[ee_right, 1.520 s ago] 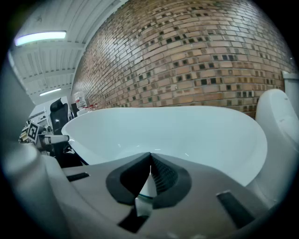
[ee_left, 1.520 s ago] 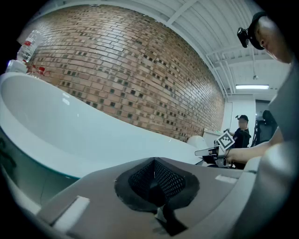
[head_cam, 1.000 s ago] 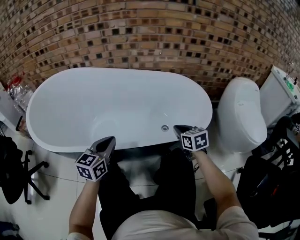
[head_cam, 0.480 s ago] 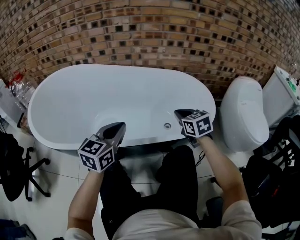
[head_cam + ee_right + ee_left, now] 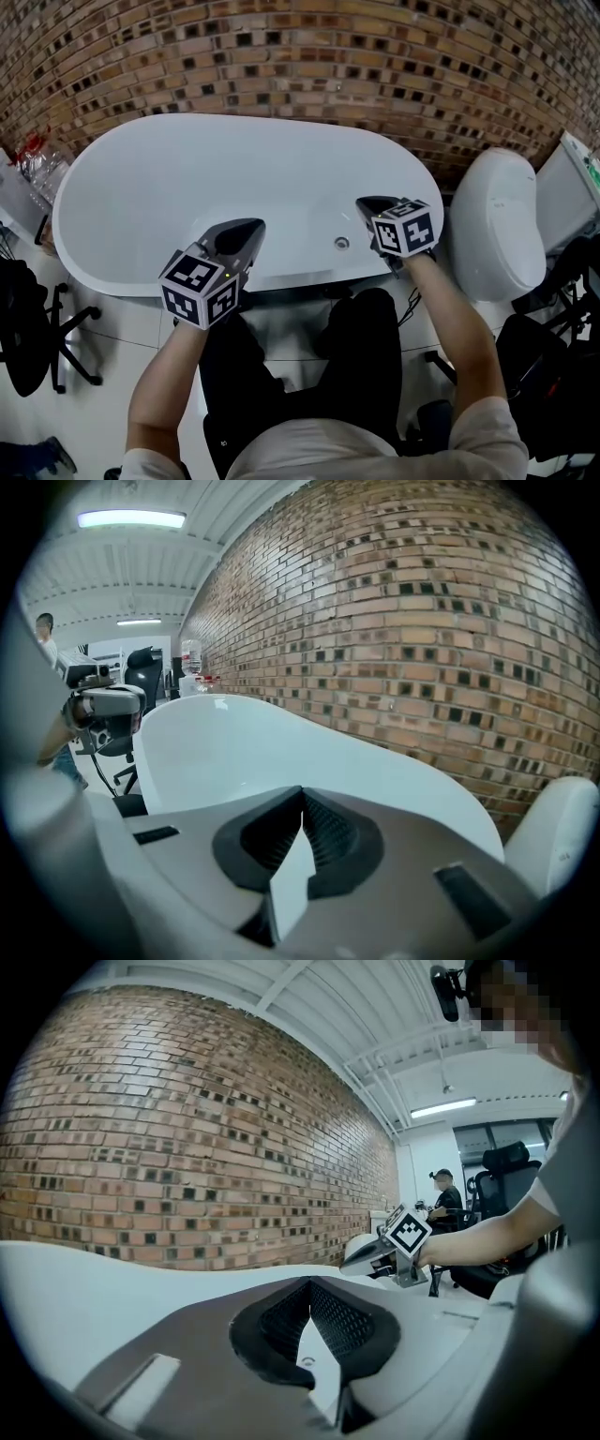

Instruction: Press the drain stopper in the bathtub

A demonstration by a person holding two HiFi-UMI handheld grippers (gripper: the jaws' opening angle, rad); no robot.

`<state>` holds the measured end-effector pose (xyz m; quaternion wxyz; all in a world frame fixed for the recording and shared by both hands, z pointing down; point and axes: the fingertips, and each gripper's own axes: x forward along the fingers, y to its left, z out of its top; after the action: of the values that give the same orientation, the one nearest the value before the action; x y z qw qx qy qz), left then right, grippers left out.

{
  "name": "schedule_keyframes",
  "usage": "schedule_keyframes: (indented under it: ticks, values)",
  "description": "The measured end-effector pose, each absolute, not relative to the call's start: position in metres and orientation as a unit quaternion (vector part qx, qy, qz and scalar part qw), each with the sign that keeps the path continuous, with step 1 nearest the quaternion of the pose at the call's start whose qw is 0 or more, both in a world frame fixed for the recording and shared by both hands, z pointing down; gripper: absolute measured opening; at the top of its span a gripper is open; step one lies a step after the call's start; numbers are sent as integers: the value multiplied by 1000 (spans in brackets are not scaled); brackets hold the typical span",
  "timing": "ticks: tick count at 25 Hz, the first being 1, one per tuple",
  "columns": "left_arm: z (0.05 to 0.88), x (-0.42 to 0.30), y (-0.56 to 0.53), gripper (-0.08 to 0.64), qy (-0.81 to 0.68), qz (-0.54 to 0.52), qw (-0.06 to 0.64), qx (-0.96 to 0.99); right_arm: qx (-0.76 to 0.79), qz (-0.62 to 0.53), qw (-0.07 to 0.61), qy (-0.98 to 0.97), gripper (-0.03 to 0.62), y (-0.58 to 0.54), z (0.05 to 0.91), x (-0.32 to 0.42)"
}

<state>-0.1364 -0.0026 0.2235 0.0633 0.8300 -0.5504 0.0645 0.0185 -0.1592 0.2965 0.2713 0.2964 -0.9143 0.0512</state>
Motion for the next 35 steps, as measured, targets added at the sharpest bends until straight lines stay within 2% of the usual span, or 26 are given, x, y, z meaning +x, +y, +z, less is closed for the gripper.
schedule_keyframes:
  ticks: [10,26,35]
  values:
    - [226,-122,-48,6,-532,78,65,840,286,47,283,-914,14,-191,300,-7]
    - [286,-118,-118,6,-521,73,136,840,291,85,324,-896,15,-258,354,-38]
    - [328,-107,-152,6,-513,74,178,836,297,121,356,-878,15,-289,414,-49]
